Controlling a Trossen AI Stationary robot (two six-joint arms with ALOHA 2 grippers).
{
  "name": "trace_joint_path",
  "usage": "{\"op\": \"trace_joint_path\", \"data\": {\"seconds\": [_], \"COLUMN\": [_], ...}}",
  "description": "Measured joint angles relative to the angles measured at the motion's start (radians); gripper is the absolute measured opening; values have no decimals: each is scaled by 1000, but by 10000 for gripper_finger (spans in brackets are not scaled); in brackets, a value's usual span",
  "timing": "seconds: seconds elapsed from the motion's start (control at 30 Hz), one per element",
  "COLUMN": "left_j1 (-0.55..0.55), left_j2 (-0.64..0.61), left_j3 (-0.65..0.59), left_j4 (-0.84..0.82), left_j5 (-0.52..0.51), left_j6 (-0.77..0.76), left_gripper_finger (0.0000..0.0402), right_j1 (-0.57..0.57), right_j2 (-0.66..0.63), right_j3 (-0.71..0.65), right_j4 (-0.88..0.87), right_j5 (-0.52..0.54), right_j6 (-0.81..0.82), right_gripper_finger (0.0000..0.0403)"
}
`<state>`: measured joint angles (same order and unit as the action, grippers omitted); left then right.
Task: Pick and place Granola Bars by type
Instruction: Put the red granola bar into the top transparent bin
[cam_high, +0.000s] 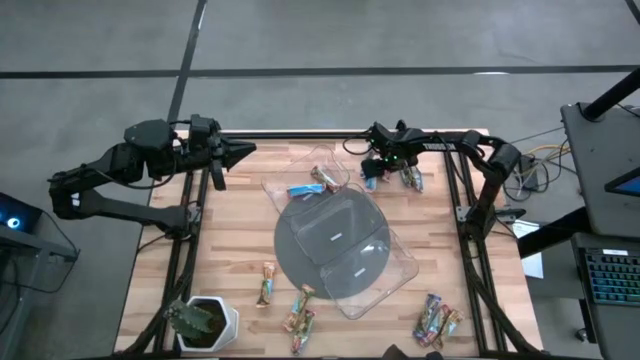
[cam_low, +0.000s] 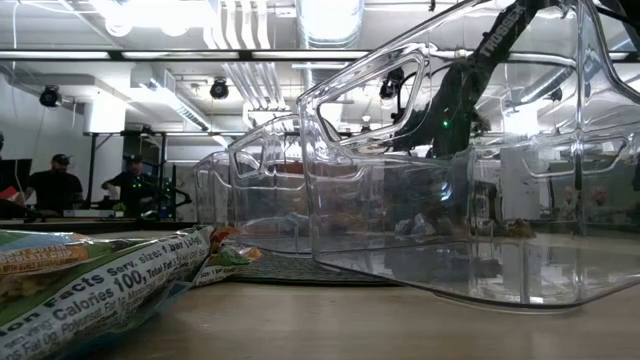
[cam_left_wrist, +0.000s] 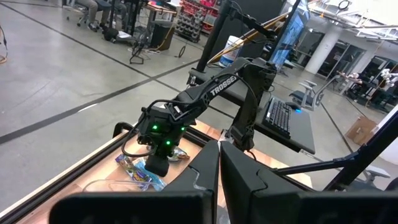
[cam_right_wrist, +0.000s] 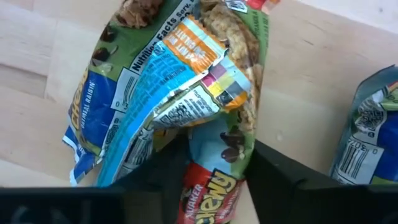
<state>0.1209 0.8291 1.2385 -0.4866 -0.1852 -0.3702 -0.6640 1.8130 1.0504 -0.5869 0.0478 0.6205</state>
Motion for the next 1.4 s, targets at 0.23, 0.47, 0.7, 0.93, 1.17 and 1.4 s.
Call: {"op": "trace_joint_path", "data": {"seconds": [0.23,0.47,0.7,0.93,1.17,1.4], "left_j1": [0,0,0,0,0,0], "left_j2": [0,0,0,0,0,0], "left_j3": [0,0,0,0,0,0], "left_j4": [0,0,0,0,0,11], "left_j5": [0,0,0,0,0,0], "left_j6": [0,-1,-1,-1,25,37], "left_gripper_finger": [0,0,0,0,0,0], "right_j1": [1,-2,-2,3,91,211], "right_j2": [-2,-38,-134,-258,-330,-261], "right_j3": [-1,-3,29,71,169,340], "right_j4": [-5,-25,-95,-120,-115,-102], "right_j5": [-8,-6,29,27,-39,-53], "right_j6": [-3,-15,-56,-71,-64,-56], "right_gripper_finger": [61,45,43,42,42,42]}}
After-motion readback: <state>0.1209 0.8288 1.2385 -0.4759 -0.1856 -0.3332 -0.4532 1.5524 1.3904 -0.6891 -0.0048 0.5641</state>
